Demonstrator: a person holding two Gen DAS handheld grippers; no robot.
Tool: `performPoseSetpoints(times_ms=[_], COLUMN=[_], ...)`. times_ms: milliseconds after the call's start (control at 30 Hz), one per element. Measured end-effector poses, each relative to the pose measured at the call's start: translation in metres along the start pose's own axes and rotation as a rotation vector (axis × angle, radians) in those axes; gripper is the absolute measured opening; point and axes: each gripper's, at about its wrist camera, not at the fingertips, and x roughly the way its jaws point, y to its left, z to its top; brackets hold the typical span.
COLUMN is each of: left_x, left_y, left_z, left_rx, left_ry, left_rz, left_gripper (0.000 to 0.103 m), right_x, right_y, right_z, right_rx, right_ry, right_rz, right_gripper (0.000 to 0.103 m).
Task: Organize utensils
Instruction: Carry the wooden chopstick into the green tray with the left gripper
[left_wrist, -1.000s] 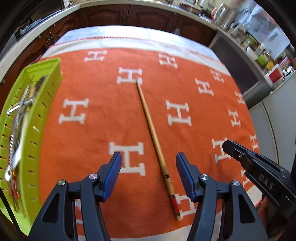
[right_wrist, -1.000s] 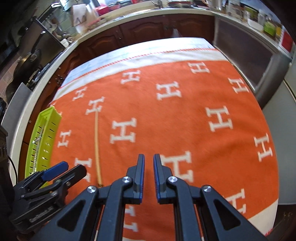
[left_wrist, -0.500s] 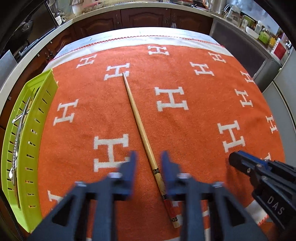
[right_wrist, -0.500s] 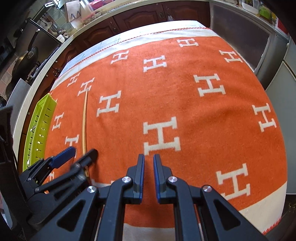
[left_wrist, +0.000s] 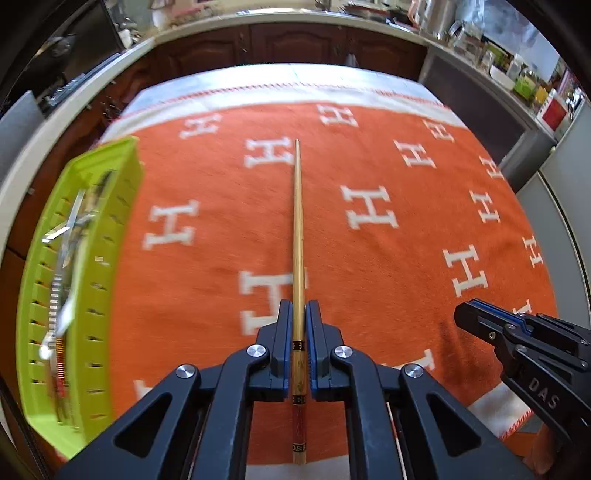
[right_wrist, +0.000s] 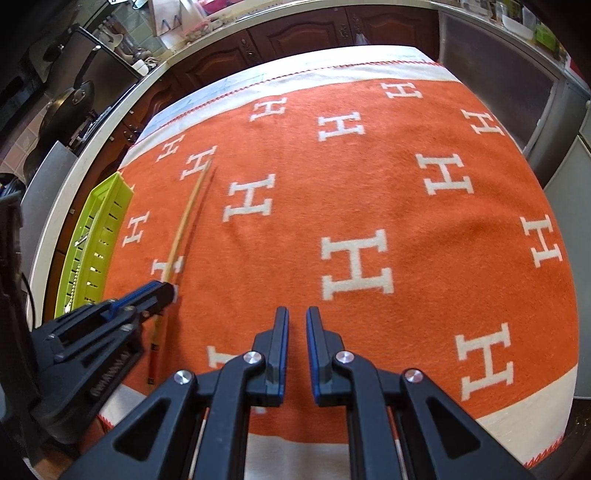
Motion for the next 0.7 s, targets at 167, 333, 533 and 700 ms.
performPoseSetpoints(times_ms=[167,333,533,700], left_x=[-0.027,-0.052,-0.073,-0.082], left_y=[0.035,0.072,0.122,0.166], left_z=[-0.002,-0.009,-0.015,-0.011], left_rx=[-0.043,-0.087,-0.149,-0.186], left_ry=[-0.039,-0.066,-0.089,-0.11], left_rz=[0.028,0.05,0.091,0.178], left_gripper=[0.005,0.005,0.005,0.005], right_x=[-0.003,-0.006,-0.009,-0.013], right_y=[0.016,0.042,0.079,0.109], right_z=[0.002,0.007,0.012,0.02], right_rx=[-0.034,-0.09,-0.16,-0.22], right_ry=[-0.002,-0.008,-0.014,-0.026], right_rz=[0.008,0.019,0.031,0.033], right_gripper=[0.01,0.01,0.01,0.01])
